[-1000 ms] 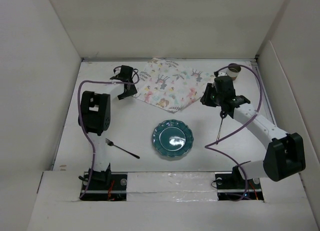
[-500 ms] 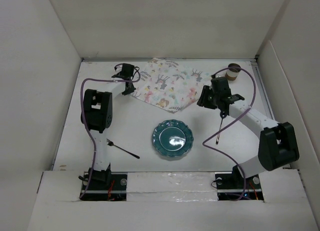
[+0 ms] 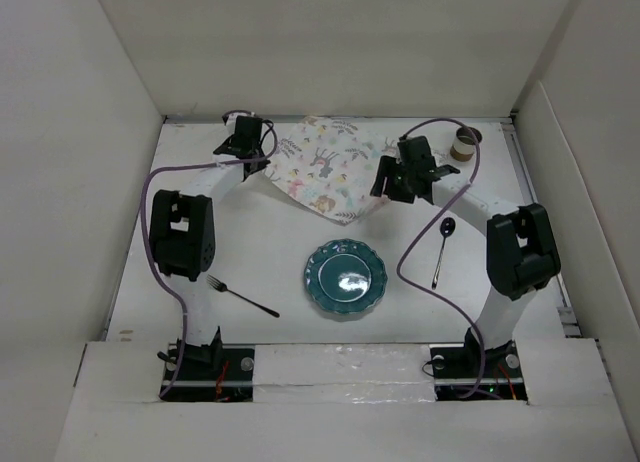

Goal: Set the dinner table for one person

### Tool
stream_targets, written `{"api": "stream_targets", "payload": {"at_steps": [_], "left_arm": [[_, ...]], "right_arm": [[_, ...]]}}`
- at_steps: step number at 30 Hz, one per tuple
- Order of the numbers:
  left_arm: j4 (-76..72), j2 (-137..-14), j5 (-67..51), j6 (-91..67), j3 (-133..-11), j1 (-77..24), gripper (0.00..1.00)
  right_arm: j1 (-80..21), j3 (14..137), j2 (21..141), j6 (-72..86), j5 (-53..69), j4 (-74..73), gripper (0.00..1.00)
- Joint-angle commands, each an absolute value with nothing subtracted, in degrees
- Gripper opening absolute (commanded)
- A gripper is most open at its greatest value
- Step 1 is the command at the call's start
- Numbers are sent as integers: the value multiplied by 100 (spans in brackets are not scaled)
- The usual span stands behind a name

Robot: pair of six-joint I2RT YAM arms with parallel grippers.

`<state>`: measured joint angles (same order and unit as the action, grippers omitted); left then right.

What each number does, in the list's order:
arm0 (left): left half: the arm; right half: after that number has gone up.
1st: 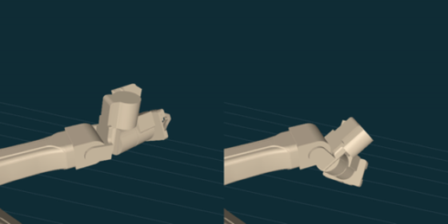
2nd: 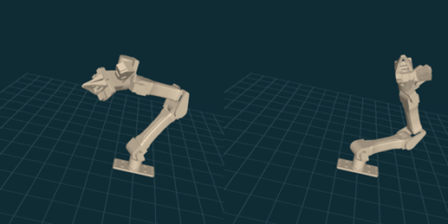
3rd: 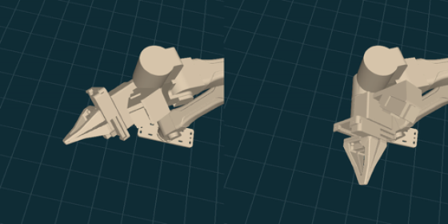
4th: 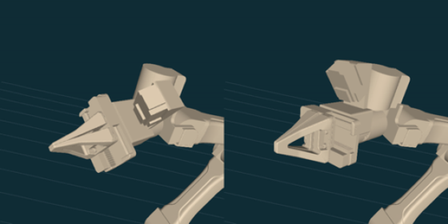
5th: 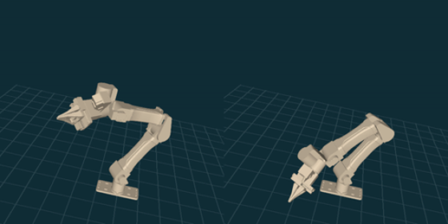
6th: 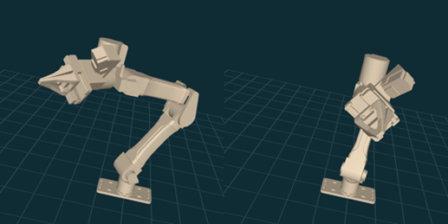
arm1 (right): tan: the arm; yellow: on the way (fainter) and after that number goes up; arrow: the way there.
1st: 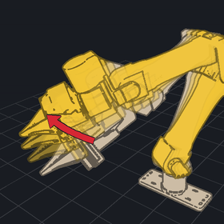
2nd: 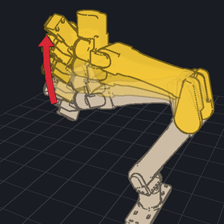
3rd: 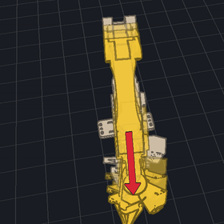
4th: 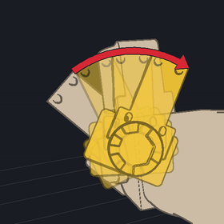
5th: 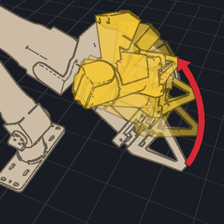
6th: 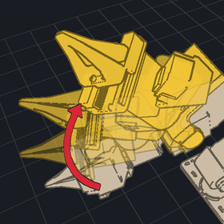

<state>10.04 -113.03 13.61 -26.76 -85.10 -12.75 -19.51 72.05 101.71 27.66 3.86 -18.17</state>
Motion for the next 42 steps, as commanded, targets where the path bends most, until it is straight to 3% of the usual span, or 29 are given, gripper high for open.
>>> {"api": "stream_targets", "payload": {"at_steps": [1,7,15,17,22,24,25,35,42], "left_arm": [[738,-10758,1327,-2593,-8403,-1283,0],[633,-10547,1257,-2566,-8235,-1283,0],[571,-10424,1143,-2584,-8121,-1283,0],[580,-10389,1143,-2575,-8130,-1283,0],[606,-10292,1125,-2531,-8182,-1283,0],[615,-10248,1116,-2523,-8200,-1283,0],[615,-10231,1116,-2531,-8218,-1283,0],[888,-9555,1134,-2487,-8771,-1283,0],[1134,-8465,993,-2689,-9492,-1283,0]], "right_arm": [[-2206,7541,10309,2865,281,-2021,66],[-2514,8024,10889,2979,229,-2434,59],[-2847,8332,11267,3225,194,-2742,58],[-2848,8227,11233,3313,132,-2672,51],[-2795,7963,10917,3507,-307,-2567,21],[-2743,7875,10829,3533,-492,-2566,3],[-2742,7840,10785,3533,-553,-2566,0],[-2435,7523,8950,3086,-1247,-2557,0],[-1969,8410,7313,2374,-1617,-3119,0]]}}
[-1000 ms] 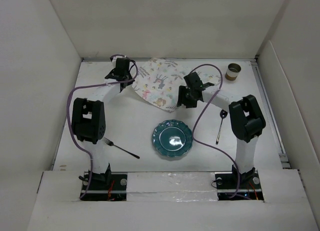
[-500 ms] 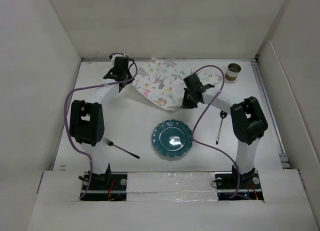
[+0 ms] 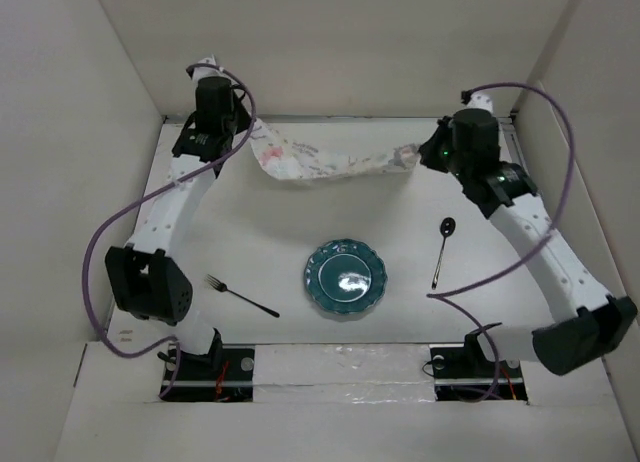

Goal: Set the dinner table for one person

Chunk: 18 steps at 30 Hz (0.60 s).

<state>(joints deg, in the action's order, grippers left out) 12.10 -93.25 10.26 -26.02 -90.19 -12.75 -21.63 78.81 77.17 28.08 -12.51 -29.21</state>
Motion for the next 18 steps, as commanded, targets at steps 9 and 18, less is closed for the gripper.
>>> {"api": "stream_targets", "payload": {"at_steps": [9,18], "left_arm": [[1099,-7875,1046,-2856,-9905,-1231,0],[1695,-9719,993,-2725,-11537,-1169,0]], "right_arm": [[-1170,9500,6952,2232,-941,-3323,0],[-677,10843,8822,2417,-167,-2891,0]]}}
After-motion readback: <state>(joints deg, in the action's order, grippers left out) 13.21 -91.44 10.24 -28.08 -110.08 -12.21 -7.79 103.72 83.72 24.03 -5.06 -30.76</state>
